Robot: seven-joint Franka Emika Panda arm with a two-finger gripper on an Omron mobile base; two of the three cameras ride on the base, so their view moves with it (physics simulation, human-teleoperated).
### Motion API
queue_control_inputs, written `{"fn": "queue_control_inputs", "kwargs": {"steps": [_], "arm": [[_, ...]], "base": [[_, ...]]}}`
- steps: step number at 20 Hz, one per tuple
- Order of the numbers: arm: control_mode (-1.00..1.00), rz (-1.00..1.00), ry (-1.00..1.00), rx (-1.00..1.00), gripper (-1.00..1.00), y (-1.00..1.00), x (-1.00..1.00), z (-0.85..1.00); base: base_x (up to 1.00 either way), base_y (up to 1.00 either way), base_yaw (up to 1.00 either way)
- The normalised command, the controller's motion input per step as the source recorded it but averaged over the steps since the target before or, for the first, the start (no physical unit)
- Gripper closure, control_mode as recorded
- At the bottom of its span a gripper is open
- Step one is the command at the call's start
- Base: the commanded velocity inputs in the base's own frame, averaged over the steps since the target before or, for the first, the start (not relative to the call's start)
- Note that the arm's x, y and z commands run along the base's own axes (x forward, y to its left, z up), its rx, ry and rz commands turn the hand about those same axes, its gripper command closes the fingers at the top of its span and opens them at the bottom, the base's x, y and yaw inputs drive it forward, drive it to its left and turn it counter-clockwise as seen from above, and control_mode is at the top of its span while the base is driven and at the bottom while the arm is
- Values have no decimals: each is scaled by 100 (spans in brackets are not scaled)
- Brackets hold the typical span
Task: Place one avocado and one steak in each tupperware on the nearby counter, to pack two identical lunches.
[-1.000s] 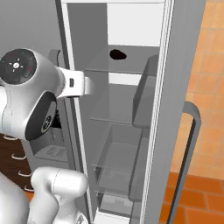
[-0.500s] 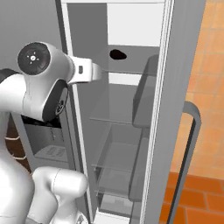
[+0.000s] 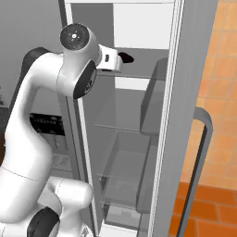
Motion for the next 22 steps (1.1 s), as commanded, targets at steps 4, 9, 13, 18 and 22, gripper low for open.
{"fn": "queue_control_inputs", "kwargs": {"steps": [4,9,13,18,22], "arm": [[-100,0,15,-6,-100,-4,89,-9],[-100,1,3,-10,-100,4,49,-4],[-100,29,0,-4,-100,-4,46,-14],[-100,35,0,1,-100,-3,31,0],[-100,15,0,-10,-100,-4,59,-3]], "base": [[0,0,0],[0,0,0],[0,0,0],[0,0,0],[0,0,0]]}}
